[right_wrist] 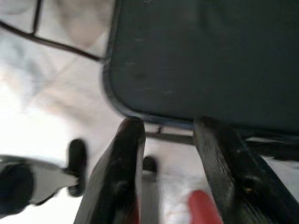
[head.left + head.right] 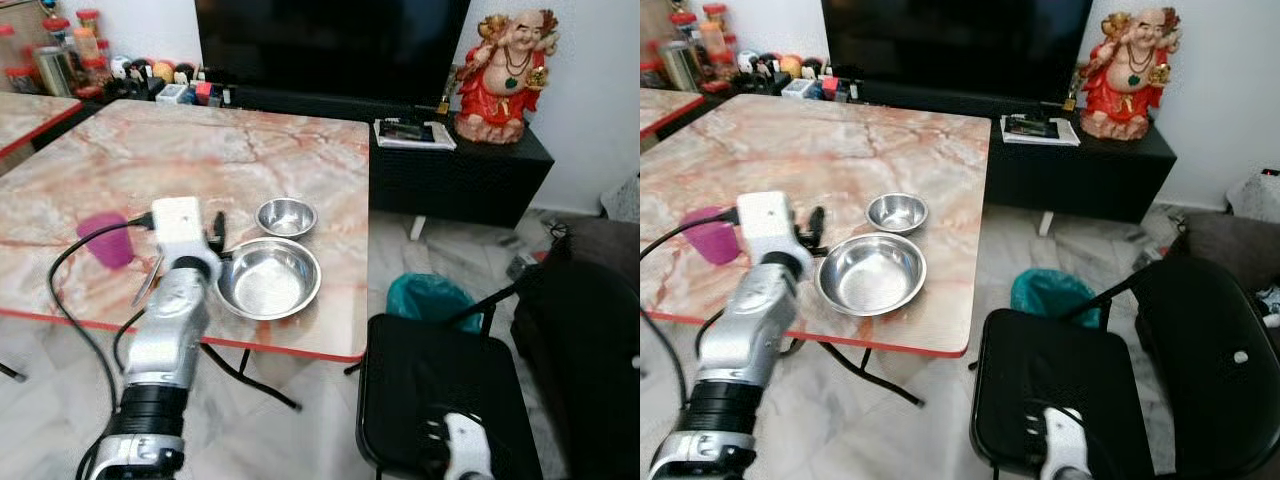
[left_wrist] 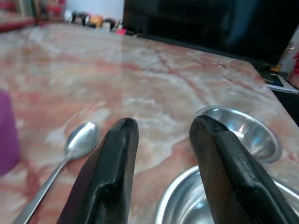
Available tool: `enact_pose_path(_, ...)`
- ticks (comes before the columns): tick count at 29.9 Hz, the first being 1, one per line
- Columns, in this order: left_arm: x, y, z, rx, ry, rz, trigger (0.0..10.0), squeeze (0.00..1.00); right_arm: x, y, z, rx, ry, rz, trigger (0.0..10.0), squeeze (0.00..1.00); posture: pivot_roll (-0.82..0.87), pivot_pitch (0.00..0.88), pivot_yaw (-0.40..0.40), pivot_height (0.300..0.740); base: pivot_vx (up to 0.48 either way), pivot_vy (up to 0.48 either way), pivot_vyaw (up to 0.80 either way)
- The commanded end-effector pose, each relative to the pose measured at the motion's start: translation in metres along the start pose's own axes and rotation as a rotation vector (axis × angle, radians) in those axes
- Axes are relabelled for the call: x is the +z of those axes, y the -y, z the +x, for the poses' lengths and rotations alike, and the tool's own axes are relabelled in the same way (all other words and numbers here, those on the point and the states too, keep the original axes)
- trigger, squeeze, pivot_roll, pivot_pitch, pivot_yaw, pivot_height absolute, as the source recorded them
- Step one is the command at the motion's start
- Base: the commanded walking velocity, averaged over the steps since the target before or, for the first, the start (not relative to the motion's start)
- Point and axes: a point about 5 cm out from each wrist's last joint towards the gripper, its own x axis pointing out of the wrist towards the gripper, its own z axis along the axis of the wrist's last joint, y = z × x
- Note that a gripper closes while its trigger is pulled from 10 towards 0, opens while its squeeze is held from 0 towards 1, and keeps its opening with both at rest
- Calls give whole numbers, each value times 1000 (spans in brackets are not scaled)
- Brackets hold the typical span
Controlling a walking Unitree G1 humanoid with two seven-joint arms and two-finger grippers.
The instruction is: Setting the table
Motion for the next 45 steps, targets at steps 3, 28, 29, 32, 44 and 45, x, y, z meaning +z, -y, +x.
enact_pose_path(3, 12, 4, -3, -31, -32, -36, 10000, 0, -6, 10, -3, -28, -22, 8, 10000, 0, 83, 0, -54, 740, 0, 0, 0)
enact_pose_path(28, -10, -20, 16, 147, -386, -156, 10000, 0, -9, 9, -3, -20, -37, 4, 10000, 0, 83, 0, -42, 740, 0, 0, 0)
enact_pose_path(29, -10, -20, 17, 145, -388, -167, 10000, 0, -10, 9, -3, -20, -37, 4, 10000, 0, 84, 0, -41, 740, 0, 0, 0)
enact_pose_path(32, -12, -14, 21, 122, -394, -208, 10000, 0, -10, 9, -3, -18, -38, 4, 10000, 0, 82, 0, -39, 740, 0, 0, 0)
enact_pose_path(44, -17, 2, 29, 58, -413, -283, 10000, 0, -12, 8, -3, -18, -40, 13, 10000, 0, 75, 0, -31, 740, 0, 0, 0)
enact_pose_path(45, -19, 4, 29, 56, -425, -277, 10000, 0, -12, 8, -3, -18, -40, 13, 10000, 0, 72, 0, -29, 740, 0, 0, 0)
